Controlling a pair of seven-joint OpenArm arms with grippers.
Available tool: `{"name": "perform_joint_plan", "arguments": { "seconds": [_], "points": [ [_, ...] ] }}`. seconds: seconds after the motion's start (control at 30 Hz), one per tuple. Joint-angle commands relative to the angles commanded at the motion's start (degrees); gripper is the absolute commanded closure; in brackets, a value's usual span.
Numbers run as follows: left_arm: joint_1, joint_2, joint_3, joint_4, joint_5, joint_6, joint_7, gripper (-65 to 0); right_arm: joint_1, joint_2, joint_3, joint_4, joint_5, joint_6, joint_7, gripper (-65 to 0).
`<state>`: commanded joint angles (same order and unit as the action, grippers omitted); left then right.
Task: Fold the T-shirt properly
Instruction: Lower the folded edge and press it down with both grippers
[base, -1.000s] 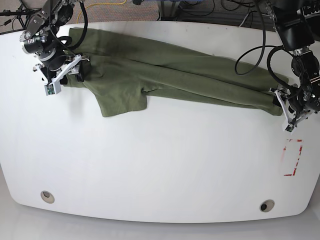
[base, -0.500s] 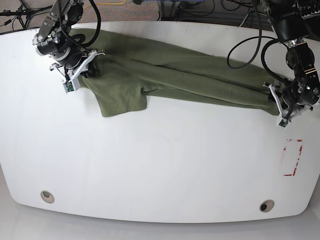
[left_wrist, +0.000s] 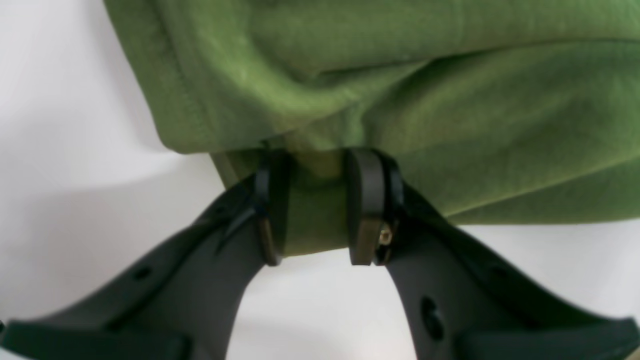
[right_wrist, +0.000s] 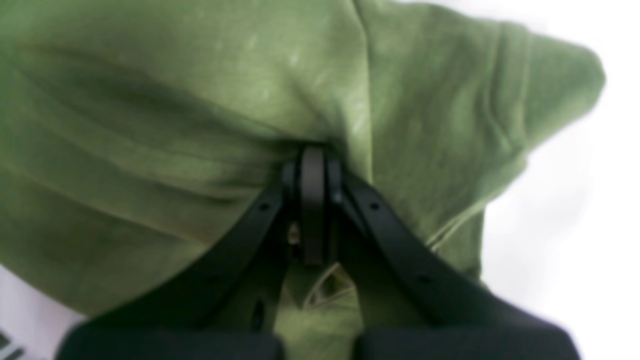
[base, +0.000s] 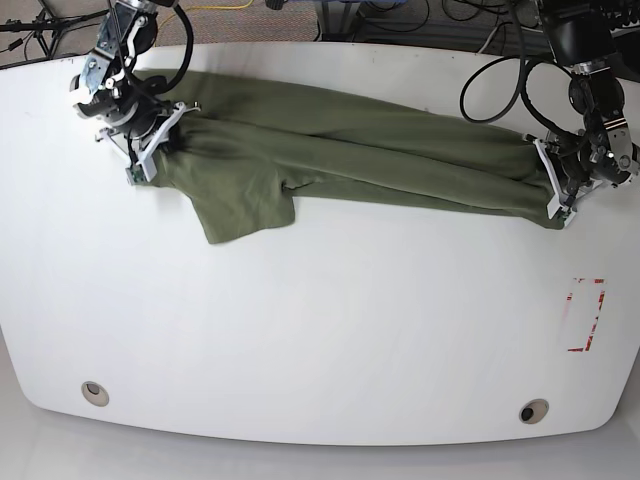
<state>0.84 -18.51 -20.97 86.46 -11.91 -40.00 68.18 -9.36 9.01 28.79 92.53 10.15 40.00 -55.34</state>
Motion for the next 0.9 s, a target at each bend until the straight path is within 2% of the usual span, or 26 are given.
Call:
{"name": "perform_joint_plan", "arguments": {
  "seconds": [0.1, 0.33, 0.4, 0.43, 0.57, 0.63, 0.7, 0.9],
  "points": [
    [-0.2, 1.7, -0.1, 0.1, 0.0, 0.0, 0.0, -17.2, 2.6, 2.3, -1.1, -4.3, -0.1, 0.00, 2.8, -0.2],
    [-0.4, 3.3, 0.0, 0.3, 0.0, 0.0, 0.0, -17.2, 5.5, 6.8, -1.1, -4.0, 0.6, 0.00, 2.3, -0.3],
    [-0.4, 3.3, 0.1, 0.4, 0.0, 0.0, 0.0, -17.2, 6.2, 7.5, -1.0, -1.3, 0.6, 0.00, 0.9, -3.3],
    [-0.4, 3.3, 0.1, 0.3, 0.0, 0.0, 0.0, -17.2, 6.6, 7.6, -1.0, 0.2, 0.6, 0.00, -0.5, -7.6],
    [-0.4, 3.4, 0.2, 0.3, 0.0, 0.0, 0.0, -17.2, 9.7, 7.5, -0.4, 5.6, 0.6, 0.00, -5.5, -34.4],
    [-0.4, 3.4, 0.2, 0.2, 0.0, 0.0, 0.0, -17.2, 11.3, 6.8, -0.6, 6.7, 0.6, 0.00, -6.1, -43.6],
    [-0.4, 3.4, 0.2, 0.1, 0.0, 0.0, 0.0, -17.2, 13.5, 5.5, -0.6, 6.6, 0.5, 0.00, -6.1, -46.1],
    [-0.4, 3.4, 0.2, 0.4, 0.0, 0.0, 0.0, -17.2, 22.5, 2.4, -0.7, -3.9, 0.3, 0.00, -5.4, -44.5]
  ]
}}
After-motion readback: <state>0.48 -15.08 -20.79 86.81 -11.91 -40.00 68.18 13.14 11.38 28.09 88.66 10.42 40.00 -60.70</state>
